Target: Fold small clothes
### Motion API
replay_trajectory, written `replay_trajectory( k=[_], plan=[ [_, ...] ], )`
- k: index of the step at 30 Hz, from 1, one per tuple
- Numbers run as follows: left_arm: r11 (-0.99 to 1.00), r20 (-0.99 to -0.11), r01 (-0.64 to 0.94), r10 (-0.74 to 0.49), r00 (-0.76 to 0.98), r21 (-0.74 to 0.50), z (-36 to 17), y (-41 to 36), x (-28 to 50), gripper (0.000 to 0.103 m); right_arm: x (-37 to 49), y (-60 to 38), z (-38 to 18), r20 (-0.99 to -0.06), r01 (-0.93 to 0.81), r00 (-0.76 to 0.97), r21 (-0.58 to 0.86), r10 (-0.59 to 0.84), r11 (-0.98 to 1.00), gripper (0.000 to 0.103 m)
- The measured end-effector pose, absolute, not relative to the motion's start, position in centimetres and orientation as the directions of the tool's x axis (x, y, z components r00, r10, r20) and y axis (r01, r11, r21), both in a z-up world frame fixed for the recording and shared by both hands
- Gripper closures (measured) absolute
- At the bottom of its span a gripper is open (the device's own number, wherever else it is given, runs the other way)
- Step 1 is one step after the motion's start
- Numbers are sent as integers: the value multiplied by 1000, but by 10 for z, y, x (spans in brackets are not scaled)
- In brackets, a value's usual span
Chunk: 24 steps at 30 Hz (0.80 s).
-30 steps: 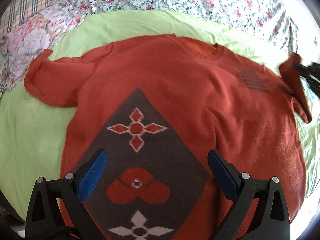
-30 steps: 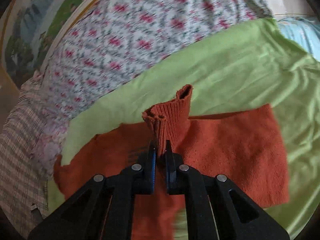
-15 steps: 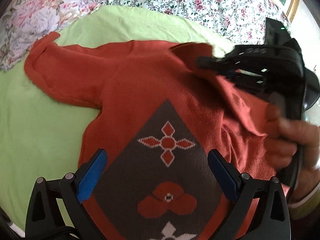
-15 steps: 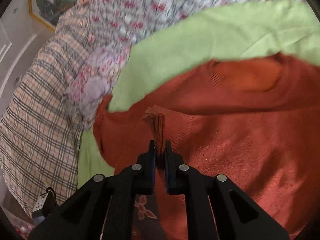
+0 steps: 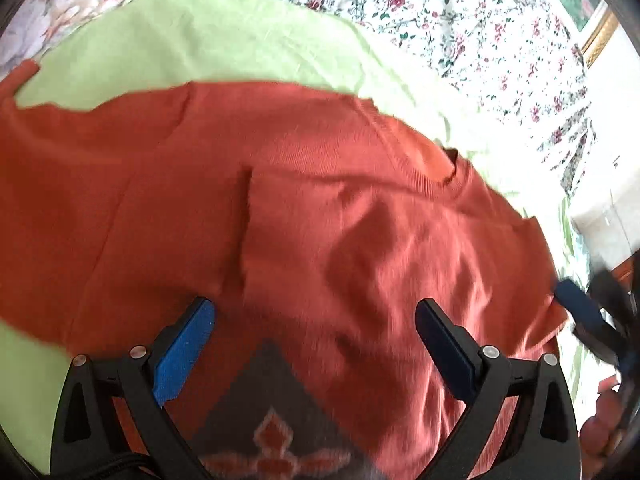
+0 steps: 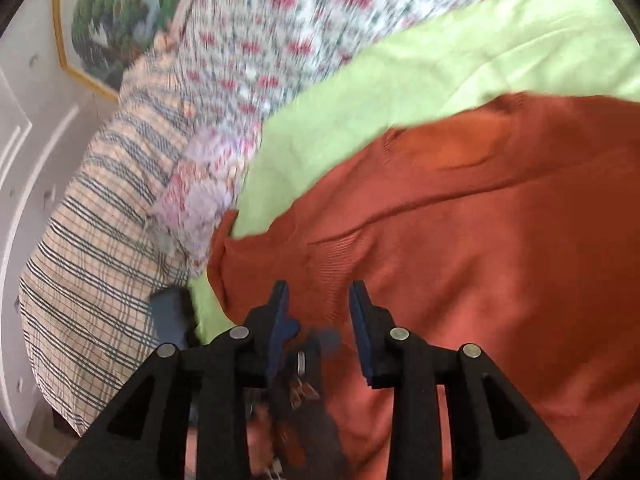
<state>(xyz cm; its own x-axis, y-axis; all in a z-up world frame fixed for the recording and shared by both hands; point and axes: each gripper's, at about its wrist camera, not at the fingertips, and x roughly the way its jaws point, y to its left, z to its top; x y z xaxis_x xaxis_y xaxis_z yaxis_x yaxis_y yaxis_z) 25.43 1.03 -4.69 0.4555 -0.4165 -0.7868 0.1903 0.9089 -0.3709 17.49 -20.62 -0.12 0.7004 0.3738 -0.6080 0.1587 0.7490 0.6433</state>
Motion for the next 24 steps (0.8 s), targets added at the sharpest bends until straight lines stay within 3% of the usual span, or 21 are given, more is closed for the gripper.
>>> replay_trajectory(
  k=[1, 2, 3, 5, 10, 16, 21, 24],
  plan=[
    [907, -781, 198, -420, 463, -371, -47, 8, 258, 11, 159, -214, 4, -605, 176, 716, 641, 350, 747, 68],
    [904, -773, 212, -427, 470, -371, -47, 5, 261, 32, 141, -223, 8, -604, 203, 731, 637, 318, 744, 67],
    [902, -768, 228, -431, 474, -366, -48, 3, 264, 62, 131, -229, 11, -605, 217, 738, 632, 298, 744, 67],
    [897, -772, 247, -441, 458, -366, -50, -2, 269, 98, 104, -245, 16, -621, 277, 750, 608, 228, 745, 67],
    [942, -705, 213, -334, 626, -258, -18, 20, 253, 98, 68, -279, 30, -646, 379, 757, 558, 100, 739, 67],
    [945, -729, 150, -319, 606, -289, -27, 50, 260, 98, 40, -332, 32, -693, 521, 719, 476, -63, 708, 66],
    [948, -721, 156, -313, 618, -278, -27, 46, 253, 98, 70, -357, 11, -761, 555, 646, 413, -62, 722, 51],
    [949, -728, 152, -309, 613, -275, -28, 46, 252, 98, 99, -364, -5, -807, 560, 587, 354, -57, 749, 47]
  ],
)
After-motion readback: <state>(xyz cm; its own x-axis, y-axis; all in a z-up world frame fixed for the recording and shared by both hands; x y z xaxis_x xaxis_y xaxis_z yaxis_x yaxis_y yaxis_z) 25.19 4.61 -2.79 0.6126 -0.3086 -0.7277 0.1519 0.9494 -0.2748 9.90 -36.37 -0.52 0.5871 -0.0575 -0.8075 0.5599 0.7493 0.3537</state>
